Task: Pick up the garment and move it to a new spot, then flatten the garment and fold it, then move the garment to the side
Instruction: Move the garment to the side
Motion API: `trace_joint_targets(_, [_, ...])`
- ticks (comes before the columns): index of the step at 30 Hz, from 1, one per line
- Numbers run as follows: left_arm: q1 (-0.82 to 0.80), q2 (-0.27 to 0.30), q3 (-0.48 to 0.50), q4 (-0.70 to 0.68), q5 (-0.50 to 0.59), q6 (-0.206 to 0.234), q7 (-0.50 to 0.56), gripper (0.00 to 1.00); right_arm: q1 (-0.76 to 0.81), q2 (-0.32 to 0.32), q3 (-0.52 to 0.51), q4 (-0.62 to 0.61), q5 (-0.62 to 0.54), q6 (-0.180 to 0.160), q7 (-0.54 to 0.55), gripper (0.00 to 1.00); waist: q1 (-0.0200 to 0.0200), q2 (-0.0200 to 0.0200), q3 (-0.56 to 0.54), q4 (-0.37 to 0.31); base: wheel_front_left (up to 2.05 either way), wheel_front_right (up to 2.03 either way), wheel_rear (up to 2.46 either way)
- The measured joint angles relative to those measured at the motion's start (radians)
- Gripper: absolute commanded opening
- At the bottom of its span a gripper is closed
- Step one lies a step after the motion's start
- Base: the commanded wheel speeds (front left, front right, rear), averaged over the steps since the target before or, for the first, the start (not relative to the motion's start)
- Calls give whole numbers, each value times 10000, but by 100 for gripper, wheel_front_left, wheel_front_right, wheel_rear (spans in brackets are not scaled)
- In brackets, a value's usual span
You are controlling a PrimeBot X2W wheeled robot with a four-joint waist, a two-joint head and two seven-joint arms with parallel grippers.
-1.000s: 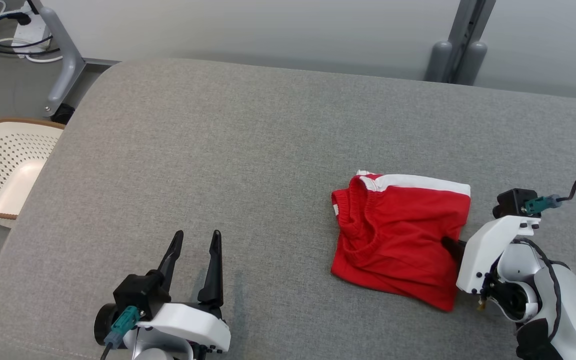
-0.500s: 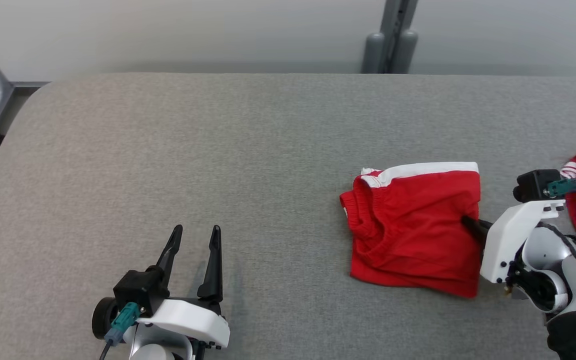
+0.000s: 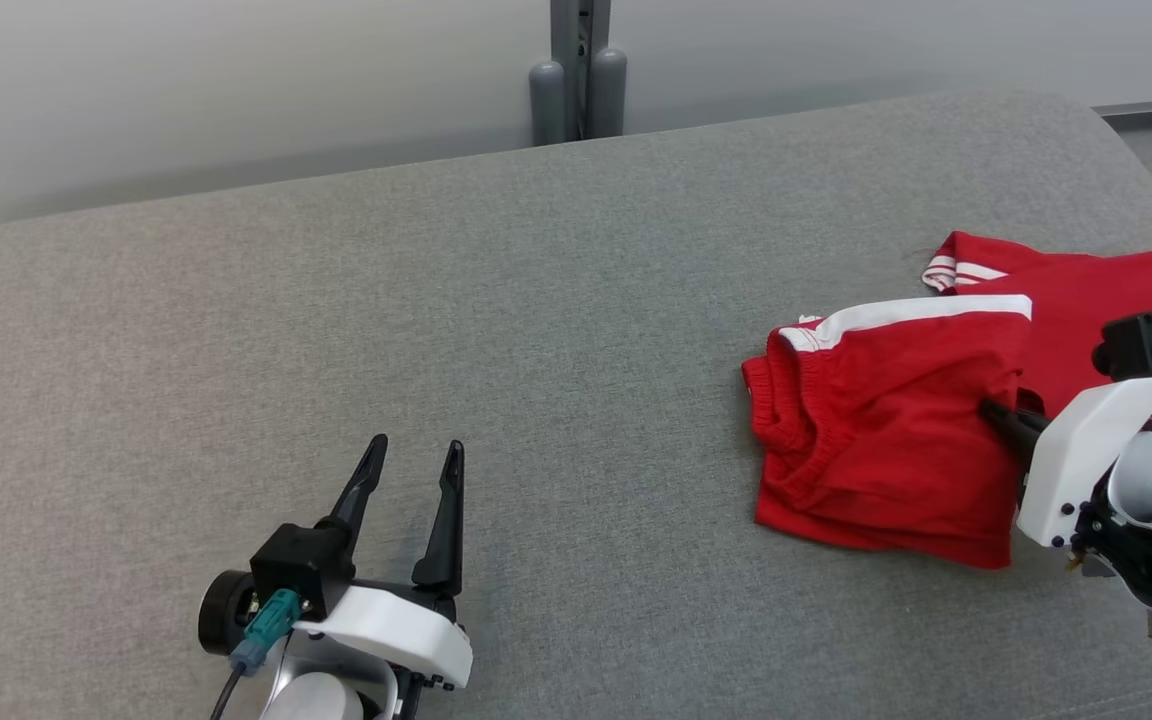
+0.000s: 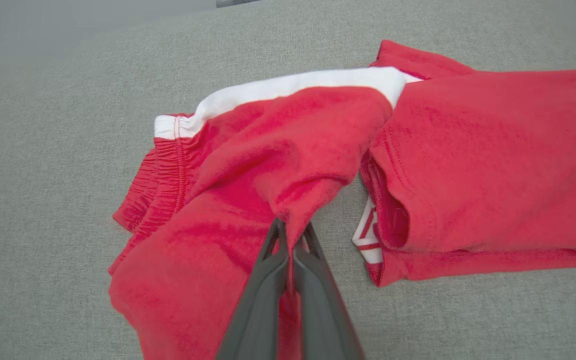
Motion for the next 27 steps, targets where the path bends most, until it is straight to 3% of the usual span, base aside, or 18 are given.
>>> trace_joint_targets(11, [-124,2,-15,123,88,-56,0,100,-400,-178,-84,-222,-483,0,136,0,0,0,99,54,0,0,0])
trace_joint_targets(27, [-68,2,100,-52,107,-127,0,100,-1106,-2011,-514,-1066,-869,0,1407,0,0,0,254,348,0,0,0])
